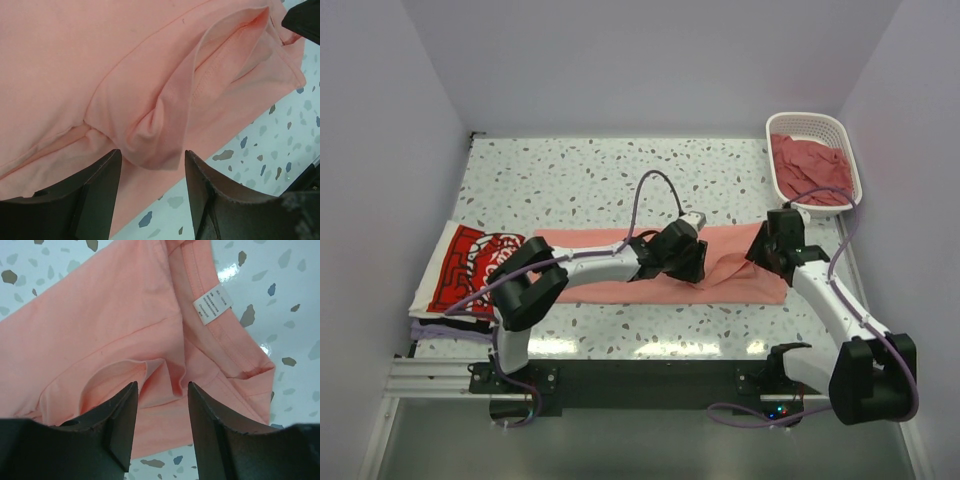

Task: Fold and stack the t-shirts
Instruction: Fold the tshirt

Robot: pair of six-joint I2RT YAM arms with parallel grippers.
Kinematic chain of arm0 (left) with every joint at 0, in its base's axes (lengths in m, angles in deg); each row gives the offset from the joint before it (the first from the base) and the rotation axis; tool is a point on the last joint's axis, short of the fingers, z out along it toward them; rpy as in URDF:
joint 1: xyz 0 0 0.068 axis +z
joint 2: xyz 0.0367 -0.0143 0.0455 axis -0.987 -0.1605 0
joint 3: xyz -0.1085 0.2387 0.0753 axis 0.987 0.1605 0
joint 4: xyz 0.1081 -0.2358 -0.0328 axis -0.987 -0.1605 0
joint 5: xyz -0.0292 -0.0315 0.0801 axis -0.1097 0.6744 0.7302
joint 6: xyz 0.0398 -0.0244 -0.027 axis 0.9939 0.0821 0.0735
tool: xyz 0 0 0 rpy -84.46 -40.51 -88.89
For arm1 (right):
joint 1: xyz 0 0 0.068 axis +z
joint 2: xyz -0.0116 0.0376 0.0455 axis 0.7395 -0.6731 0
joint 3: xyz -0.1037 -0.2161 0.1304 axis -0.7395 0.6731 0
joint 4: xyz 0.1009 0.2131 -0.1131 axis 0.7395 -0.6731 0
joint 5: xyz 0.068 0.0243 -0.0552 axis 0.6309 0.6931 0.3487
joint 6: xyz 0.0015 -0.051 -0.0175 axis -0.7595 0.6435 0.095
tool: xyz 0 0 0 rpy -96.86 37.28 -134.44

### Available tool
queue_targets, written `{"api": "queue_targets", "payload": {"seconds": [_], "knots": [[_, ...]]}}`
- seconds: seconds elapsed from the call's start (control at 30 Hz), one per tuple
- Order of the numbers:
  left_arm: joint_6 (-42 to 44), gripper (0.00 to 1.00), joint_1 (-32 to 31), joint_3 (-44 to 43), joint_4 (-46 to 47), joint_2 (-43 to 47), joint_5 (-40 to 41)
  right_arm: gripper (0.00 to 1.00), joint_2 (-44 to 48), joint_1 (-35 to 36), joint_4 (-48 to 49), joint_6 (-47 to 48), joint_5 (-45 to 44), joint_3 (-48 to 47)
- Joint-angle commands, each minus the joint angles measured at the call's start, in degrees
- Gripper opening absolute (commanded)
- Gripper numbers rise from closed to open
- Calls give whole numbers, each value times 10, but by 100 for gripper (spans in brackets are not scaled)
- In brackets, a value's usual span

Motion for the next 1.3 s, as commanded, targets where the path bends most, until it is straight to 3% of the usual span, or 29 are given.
{"api": "queue_targets", "payload": {"seconds": [0.0, 0.67, 0.87, 1.1, 1.27], "knots": [[20, 58, -13, -38, -28, -12, 43, 47, -12, -1, 31, 17, 33, -11], [16, 49, -63, -116, -124, -64, 141, 37, -66, -1, 70, 27, 35, 3], [14, 40, -63, -114, -131, -63, 142, 32, -85, -1, 82, 25, 37, 5], [15, 24, -63, -114, -132, -63, 137, 12, -92, -1, 80, 24, 39, 3], [14, 16, -63, -115, -136, -59, 136, 5, -52, -1, 54, 24, 52, 9]]}}
